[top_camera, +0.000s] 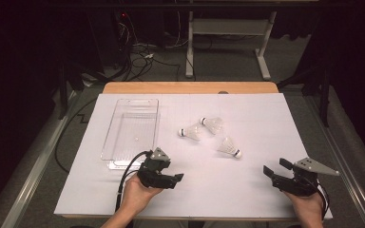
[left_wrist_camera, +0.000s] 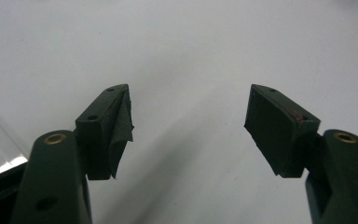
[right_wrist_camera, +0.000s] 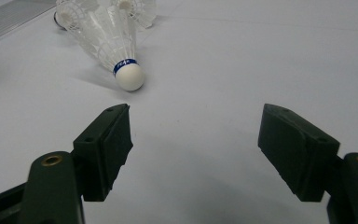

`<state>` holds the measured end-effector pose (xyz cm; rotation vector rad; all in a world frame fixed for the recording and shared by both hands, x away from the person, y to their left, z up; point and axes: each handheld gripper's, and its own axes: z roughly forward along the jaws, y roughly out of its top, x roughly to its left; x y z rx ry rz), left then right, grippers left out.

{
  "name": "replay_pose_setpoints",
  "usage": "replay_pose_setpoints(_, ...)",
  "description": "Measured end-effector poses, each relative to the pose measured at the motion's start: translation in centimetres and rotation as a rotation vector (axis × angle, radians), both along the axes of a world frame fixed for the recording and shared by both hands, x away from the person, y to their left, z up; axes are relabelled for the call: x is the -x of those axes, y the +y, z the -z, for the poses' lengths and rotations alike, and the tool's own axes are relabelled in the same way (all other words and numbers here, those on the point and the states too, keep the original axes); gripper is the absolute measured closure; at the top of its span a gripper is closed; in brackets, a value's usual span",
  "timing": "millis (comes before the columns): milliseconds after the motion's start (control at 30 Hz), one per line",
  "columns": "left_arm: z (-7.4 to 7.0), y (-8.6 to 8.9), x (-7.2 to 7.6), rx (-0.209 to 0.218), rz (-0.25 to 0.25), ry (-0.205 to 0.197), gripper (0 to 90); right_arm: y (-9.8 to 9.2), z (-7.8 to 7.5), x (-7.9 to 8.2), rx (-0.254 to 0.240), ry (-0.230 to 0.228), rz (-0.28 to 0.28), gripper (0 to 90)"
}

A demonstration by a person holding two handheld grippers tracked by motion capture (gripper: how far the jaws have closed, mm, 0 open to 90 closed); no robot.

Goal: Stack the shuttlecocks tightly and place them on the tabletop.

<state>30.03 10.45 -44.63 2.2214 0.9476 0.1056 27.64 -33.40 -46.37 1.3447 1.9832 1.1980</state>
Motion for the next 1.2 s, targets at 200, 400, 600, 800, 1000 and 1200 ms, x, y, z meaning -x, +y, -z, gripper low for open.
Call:
replay_pose_setpoints(200,0.0,0.4,0.3,0.005,-0.006,-0.005,32.6,0.0,0.0,0.0,-0.001,0.0,0.001,26.1)
replay_pose_setpoints(400,0.1,1.0,0.5,0.013,-0.021,-0.003,32.3,0.0,0.0,0.0,0.001,0.0,0.0,26.1)
replay_pose_setpoints(600,0.1,1.6,0.8,0.018,-0.032,-0.009,32.3,0.0,0.0,0.0,0.0,0.0,0.003,26.1)
replay_pose_setpoints(800,0.1,2.1,1.1,0.021,-0.044,-0.014,31.5,0.0,0.0,0.0,0.001,0.0,0.002,26.1)
replay_pose_setpoints(1000,0.1,2.8,1.4,0.018,-0.053,-0.022,31.5,0.0,0.0,0.0,0.001,0.001,0.002,26.1)
replay_pose_setpoints(1200,0.1,3.5,1.7,0.012,-0.07,-0.035,31.6,0.0,0.0,0.0,0.001,0.001,0.003,26.0)
